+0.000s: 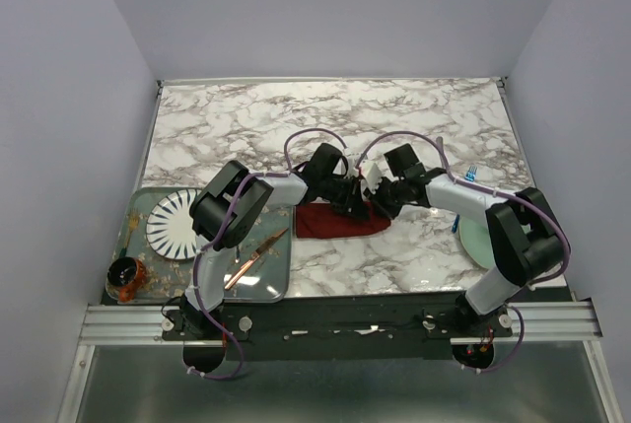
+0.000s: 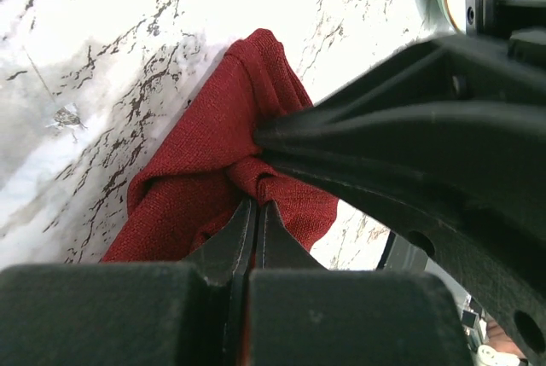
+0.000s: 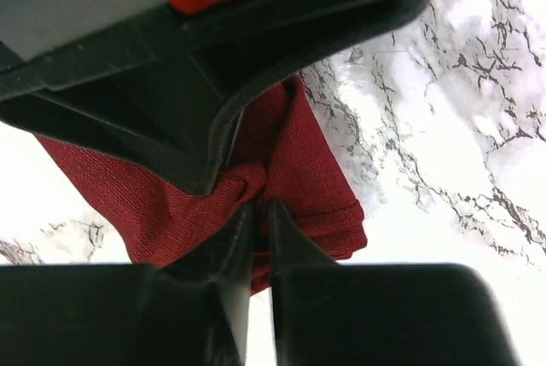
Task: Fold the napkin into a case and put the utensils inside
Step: Stuff the top corner of the smaller-rectangle-folded napkin into the folded napkin.
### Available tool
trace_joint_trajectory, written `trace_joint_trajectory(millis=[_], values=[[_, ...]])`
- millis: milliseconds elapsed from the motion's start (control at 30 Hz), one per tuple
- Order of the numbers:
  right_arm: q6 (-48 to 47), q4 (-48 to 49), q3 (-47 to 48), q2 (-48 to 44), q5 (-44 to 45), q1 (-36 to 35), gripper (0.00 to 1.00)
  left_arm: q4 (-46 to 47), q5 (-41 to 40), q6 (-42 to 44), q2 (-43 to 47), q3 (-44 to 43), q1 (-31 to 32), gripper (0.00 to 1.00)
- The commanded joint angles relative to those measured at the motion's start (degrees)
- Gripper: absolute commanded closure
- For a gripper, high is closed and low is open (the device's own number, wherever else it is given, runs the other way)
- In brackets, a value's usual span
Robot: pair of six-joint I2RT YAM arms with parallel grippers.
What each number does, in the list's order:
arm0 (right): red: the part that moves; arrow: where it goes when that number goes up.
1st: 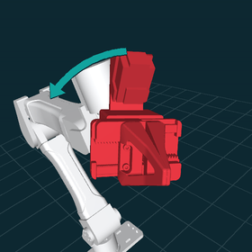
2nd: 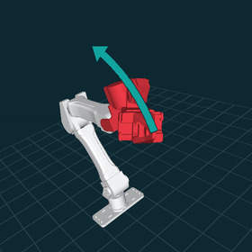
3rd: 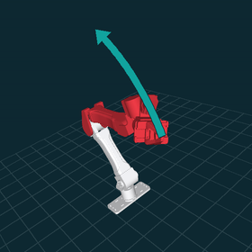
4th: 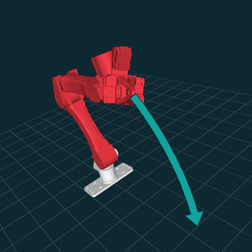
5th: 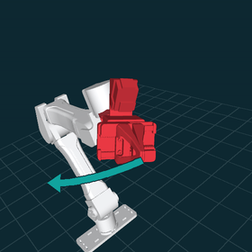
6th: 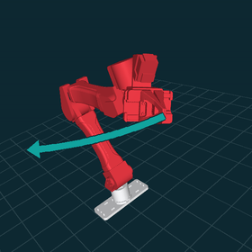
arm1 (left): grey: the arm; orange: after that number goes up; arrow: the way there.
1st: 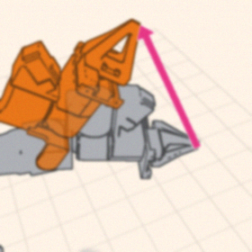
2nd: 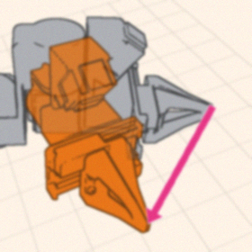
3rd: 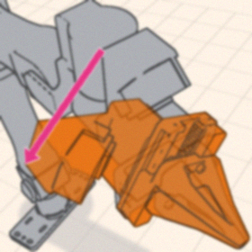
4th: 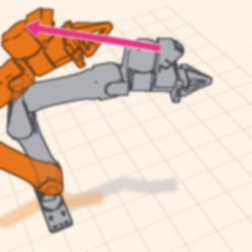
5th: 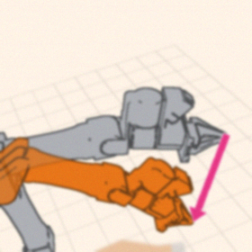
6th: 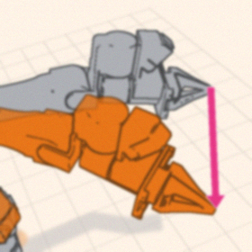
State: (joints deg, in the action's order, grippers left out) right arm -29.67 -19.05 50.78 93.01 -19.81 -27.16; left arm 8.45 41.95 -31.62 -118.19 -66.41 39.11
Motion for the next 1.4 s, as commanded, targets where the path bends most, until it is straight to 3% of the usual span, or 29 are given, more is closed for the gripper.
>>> trace_joint_trajectory(millis=[0,733,1367], values=[[1.19,1.12,0.19,0.68,7.24,-0.44,0.97,-6.34,-6.27,2.52,-3.89,2.6,-0.62,1.0],[4.01,-2.4,1.25,-5.21,4.97,0.53,0.99,-5.29,-5.92,2.09,-1.79,2.78,-0.88,1.0],[3.92,-3.1,0.81,-5.12,2.76,0.53,0.99,-6.43,-3.63,-2.49,-0.55,-7.06,-0.44,1.0]])
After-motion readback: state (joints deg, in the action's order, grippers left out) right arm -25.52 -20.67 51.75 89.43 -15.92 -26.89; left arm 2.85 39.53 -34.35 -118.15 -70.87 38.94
